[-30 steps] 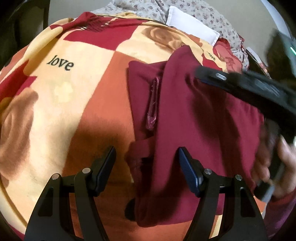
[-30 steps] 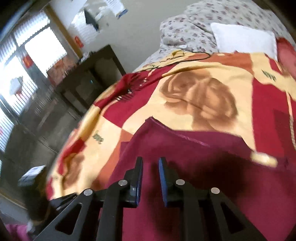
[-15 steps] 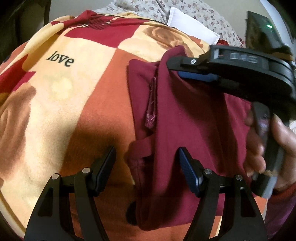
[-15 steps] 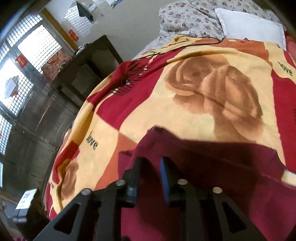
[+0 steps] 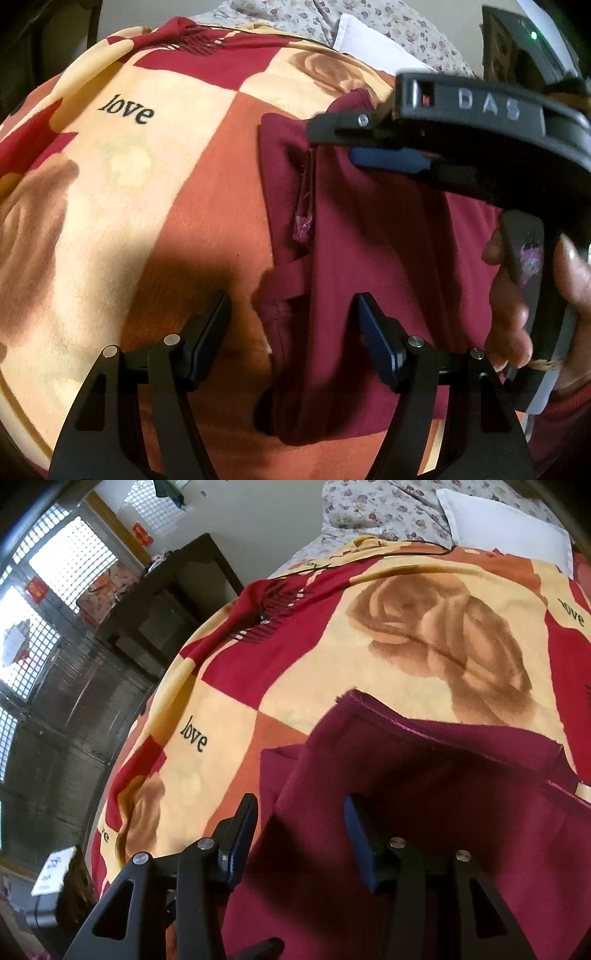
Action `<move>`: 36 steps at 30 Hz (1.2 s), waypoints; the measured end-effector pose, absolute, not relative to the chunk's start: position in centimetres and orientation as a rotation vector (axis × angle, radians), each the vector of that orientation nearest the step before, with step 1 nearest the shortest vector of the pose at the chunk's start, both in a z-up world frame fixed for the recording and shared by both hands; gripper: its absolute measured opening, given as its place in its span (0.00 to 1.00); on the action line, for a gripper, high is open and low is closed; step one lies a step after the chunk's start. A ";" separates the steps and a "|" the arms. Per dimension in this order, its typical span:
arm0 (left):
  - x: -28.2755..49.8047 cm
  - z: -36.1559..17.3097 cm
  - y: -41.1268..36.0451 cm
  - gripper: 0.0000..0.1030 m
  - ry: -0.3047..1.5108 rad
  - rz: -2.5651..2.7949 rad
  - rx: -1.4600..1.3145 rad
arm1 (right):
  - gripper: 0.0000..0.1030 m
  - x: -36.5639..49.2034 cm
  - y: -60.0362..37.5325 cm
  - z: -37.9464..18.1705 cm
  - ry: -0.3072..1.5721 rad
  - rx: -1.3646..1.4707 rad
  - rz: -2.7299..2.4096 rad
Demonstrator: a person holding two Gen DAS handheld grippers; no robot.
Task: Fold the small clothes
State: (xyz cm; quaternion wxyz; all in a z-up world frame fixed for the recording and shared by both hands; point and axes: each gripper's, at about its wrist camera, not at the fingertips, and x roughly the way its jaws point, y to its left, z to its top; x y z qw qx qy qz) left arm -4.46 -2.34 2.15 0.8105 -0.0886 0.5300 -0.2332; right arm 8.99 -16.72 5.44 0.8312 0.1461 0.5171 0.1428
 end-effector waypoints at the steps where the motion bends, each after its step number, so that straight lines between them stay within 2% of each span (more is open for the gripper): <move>1: -4.5 2.2 -2.2 0.68 1.131 -0.501 -0.195 | 0.46 9.1 -16.5 5.6 1.099 0.304 0.308; 10: -4.6 2.1 -1.2 0.68 1.135 -0.516 -0.228 | 0.49 10.2 -15.5 4.3 1.153 0.264 0.263; 18: -4.6 2.6 0.6 0.68 1.147 -0.512 -0.269 | 0.49 8.8 -15.0 5.3 1.084 0.259 0.299; 26: -5.4 2.1 0.8 0.68 1.133 -0.497 -0.268 | 0.51 9.7 -12.4 4.3 1.169 0.065 0.196; 29: -5.6 2.0 0.9 0.68 1.124 -0.505 -0.291 | 0.66 10.0 -11.6 3.8 1.157 0.036 0.180; 31: -5.7 2.2 0.7 0.68 1.123 -0.507 -0.276 | 0.80 10.1 -10.4 3.1 1.146 -0.030 0.176; 32: -5.8 2.2 0.4 0.68 1.124 -0.507 -0.271 | 0.82 10.1 -10.0 2.9 1.144 -0.062 0.174; 34: -5.8 2.2 0.4 0.68 1.125 -0.510 -0.269 | 0.80 10.0 -9.6 2.6 1.130 -0.125 0.161; 35: -5.8 2.1 0.5 0.68 1.129 -0.512 -0.274 | 0.70 9.9 -9.9 2.6 1.118 -0.134 0.143; 36: -5.7 2.2 0.6 0.68 1.130 -0.514 -0.281 | 0.48 9.6 -10.7 3.1 1.098 -0.128 0.113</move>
